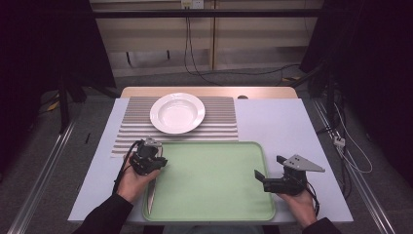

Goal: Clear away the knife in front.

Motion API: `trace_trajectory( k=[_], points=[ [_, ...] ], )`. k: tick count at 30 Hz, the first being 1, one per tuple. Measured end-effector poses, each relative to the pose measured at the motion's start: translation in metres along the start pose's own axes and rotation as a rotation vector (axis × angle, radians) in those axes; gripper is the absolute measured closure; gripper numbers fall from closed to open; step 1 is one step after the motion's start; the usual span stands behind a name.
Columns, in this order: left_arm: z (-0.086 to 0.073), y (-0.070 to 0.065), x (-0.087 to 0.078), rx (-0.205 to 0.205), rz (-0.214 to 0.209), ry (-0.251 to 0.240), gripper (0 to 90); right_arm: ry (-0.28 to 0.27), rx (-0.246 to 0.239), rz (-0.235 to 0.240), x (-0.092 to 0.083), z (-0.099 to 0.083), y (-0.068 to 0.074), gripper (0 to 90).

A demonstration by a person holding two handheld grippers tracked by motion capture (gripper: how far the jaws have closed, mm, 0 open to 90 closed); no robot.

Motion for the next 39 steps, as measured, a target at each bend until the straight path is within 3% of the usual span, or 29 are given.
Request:
trace_trajectory(
  k=[4,9,13,15,17,22,24,29,30,39],
  points=[
    [0.005,0.001,-0.004,-0.016,0.001,-0.055,59.9,-0.001,-0.002,0.000,0.000,0.000,0.000,0.5],
    [0.010,0.000,-0.001,-0.015,-0.008,-0.092,24.5,-0.003,0.000,0.000,0.000,0.000,0.000,0.5],
    [0.014,-0.001,-0.005,-0.045,-0.019,-0.134,13.1,-0.003,0.000,-0.001,0.000,0.000,0.000,0.5],
    [0.015,-0.003,-0.010,-0.054,-0.065,-0.155,4.8,-0.003,0.000,-0.001,0.000,0.000,0.000,0.5],
    [0.017,-0.004,-0.015,-0.050,-0.074,-0.181,5.3,-0.004,0.001,-0.001,0.000,0.000,0.000,0.5],
    [0.020,-0.004,-0.022,-0.050,-0.045,-0.224,5.1,-0.003,0.006,0.001,0.001,0.000,0.000,0.5],
    [0.021,-0.004,-0.024,-0.029,-0.023,-0.220,5.4,-0.003,0.008,0.001,0.001,0.000,0.000,0.5],
    [0.023,-0.005,-0.033,0.020,0.038,-0.263,6.3,-0.003,0.013,-0.001,0.001,0.000,-0.003,0.5],
    [0.023,-0.004,-0.035,0.020,0.059,-0.268,6.5,-0.003,0.014,-0.001,0.001,0.000,-0.003,0.5],
    [0.006,0.002,-0.051,-0.011,0.088,-0.324,6.5,-0.002,0.016,-0.006,-0.001,-0.001,-0.003,0.5]
  ],
)
Point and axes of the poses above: each handheld gripper's, and its own axes: x roughly forward along the jaws, z roughly out of its top, y roughly to its left, the point moved 8 cm from there along x, roughly forward along the jaws, and after that the axes turned 1 degree about -z, right-handed, at the moved point
